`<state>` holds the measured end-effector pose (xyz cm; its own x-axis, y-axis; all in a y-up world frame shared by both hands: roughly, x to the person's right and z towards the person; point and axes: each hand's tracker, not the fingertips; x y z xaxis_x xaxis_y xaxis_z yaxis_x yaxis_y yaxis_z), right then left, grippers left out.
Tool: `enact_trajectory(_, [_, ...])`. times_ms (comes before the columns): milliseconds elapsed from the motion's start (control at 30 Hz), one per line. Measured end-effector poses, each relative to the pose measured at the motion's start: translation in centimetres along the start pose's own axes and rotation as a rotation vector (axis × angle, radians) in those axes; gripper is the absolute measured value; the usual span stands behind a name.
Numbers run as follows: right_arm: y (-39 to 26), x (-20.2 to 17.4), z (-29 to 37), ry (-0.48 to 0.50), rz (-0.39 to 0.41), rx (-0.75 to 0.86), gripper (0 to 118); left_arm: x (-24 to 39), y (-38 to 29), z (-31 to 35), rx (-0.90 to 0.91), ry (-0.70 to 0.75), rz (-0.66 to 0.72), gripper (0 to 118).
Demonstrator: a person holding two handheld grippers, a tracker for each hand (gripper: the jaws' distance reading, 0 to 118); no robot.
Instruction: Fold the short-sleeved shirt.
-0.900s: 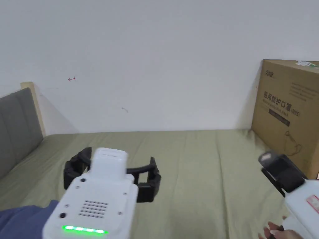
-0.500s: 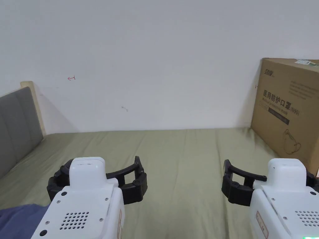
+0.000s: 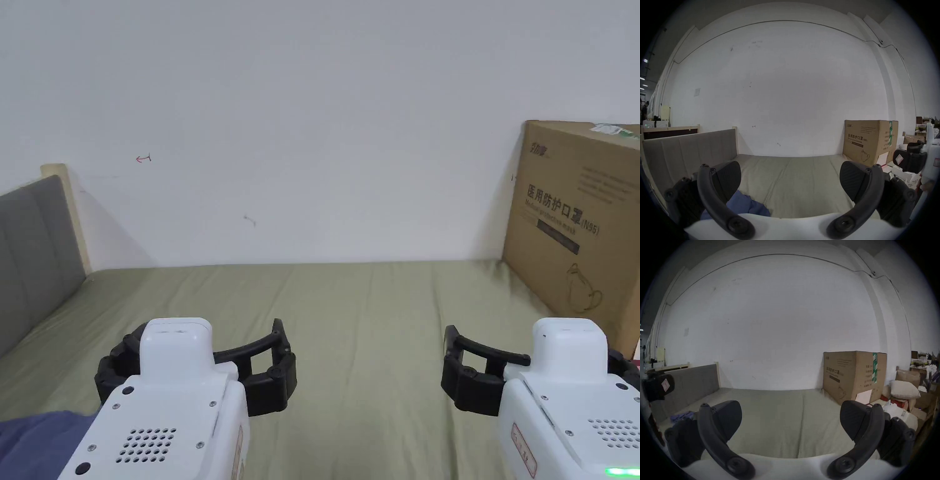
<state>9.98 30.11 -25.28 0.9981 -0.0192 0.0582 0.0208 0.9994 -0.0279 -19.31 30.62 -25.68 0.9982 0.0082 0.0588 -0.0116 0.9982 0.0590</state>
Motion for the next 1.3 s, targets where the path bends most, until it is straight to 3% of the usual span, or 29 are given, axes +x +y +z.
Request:
enact_trajectory(100, [0.0, 0.1, 0.4, 0.007, -0.061, 0.022, 118, -0.3, 0.3, 0.3, -0.007, -0.029, 0.019, 118])
enact_trajectory(300, [0.3, 0.7, 0.3, -0.003, -0.09, 0.011, 118, 0.3, 0.8, 0.7, 0.034, -0.01, -0.018, 118])
enact_trajectory(1267, [0.0, 0.1, 1.0, 0.01, -0.041, 0.001, 118, 1.4, 0.0, 0.7, -0.014, -0.014, -0.073, 118])
enact_trajectory(1300, [-0.1, 0.1, 1.1, 0.01, -0.041, 0.002, 116, 1.3, 0.0, 0.7, -0.021, -0.018, -0.071, 112])
